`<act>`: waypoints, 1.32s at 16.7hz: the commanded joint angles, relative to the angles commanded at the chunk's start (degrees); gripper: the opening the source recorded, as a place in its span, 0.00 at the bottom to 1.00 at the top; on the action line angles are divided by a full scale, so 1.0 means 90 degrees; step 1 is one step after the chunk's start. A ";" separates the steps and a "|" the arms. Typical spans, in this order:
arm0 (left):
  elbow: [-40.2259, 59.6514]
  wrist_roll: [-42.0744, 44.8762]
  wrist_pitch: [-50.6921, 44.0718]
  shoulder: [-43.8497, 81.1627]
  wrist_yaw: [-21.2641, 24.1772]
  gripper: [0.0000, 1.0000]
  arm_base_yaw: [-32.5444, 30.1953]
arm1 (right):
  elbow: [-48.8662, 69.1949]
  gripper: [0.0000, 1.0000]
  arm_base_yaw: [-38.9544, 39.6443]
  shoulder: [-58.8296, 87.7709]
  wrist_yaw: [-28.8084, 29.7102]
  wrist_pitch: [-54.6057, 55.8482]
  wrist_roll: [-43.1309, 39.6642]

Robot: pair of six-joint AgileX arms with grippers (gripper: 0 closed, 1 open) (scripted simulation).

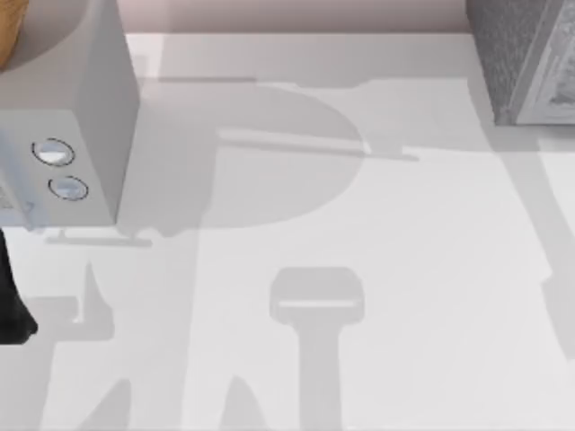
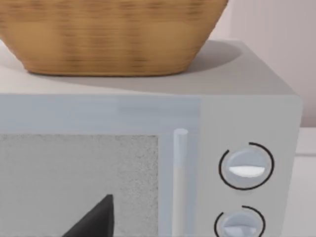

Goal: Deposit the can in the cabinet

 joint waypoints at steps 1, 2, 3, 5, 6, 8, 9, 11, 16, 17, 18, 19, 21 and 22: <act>0.0000 0.0000 0.0000 0.0000 0.0000 1.00 0.0000 | 0.0436 0.00 -0.0040 0.0324 -0.0030 -0.0111 -0.0002; 0.0000 0.0000 0.0000 0.0000 0.0000 1.00 0.0000 | 0.0849 0.00 -0.0078 0.0632 -0.0059 -0.0217 -0.0003; 0.0000 0.0000 0.0000 0.0000 0.0000 1.00 0.0000 | 0.1228 0.00 -0.0115 0.0915 -0.0085 -0.0314 -0.0002; 0.0000 0.0000 0.0000 0.0000 0.0000 1.00 0.0000 | 0.1866 0.00 -0.0178 0.1393 -0.0130 -0.0480 0.0002; 0.0000 0.0000 0.0000 0.0000 0.0000 1.00 0.0000 | 0.2104 0.00 -0.0203 0.1574 -0.0146 -0.0543 0.0005; 0.0000 0.0000 0.0000 0.0000 0.0000 1.00 0.0000 | 0.2398 0.00 -0.0235 0.1802 -0.0166 -0.0624 0.0011; 0.0000 0.0000 0.0000 0.0000 0.0000 1.00 0.0000 | 0.2441 0.00 -0.0240 0.1837 -0.0169 -0.0636 0.0012; 0.0000 0.0000 0.0000 0.0000 0.0000 1.00 0.0000 | 0.2441 0.00 -0.0240 0.1837 -0.0169 -0.0636 0.0012; 0.0000 0.0000 0.0000 0.0000 0.0000 1.00 0.0000 | 0.2441 0.23 -0.0240 0.1837 -0.0169 -0.0636 0.0012; 0.0000 0.0000 0.0000 0.0000 0.0000 1.00 0.0000 | 0.2441 0.30 -0.0240 0.1837 -0.0169 -0.0636 0.0012; 0.0000 0.0000 0.0000 0.0000 0.0000 1.00 0.0000 | 0.2441 0.38 -0.0240 0.1837 -0.0169 -0.0636 0.0012; 0.0000 0.0000 0.0000 0.0000 0.0000 1.00 0.0000 | 0.2441 0.45 -0.0240 0.1837 -0.0169 -0.0636 0.0012; 0.0000 0.0000 0.0000 0.0000 0.0000 1.00 0.0000 | 0.2441 0.60 -0.0240 0.1837 -0.0169 -0.0636 0.0012; 0.0000 0.0000 0.0000 0.0000 0.0000 1.00 0.0000 | 0.2441 0.68 -0.0240 0.1837 -0.0169 -0.0636 0.0012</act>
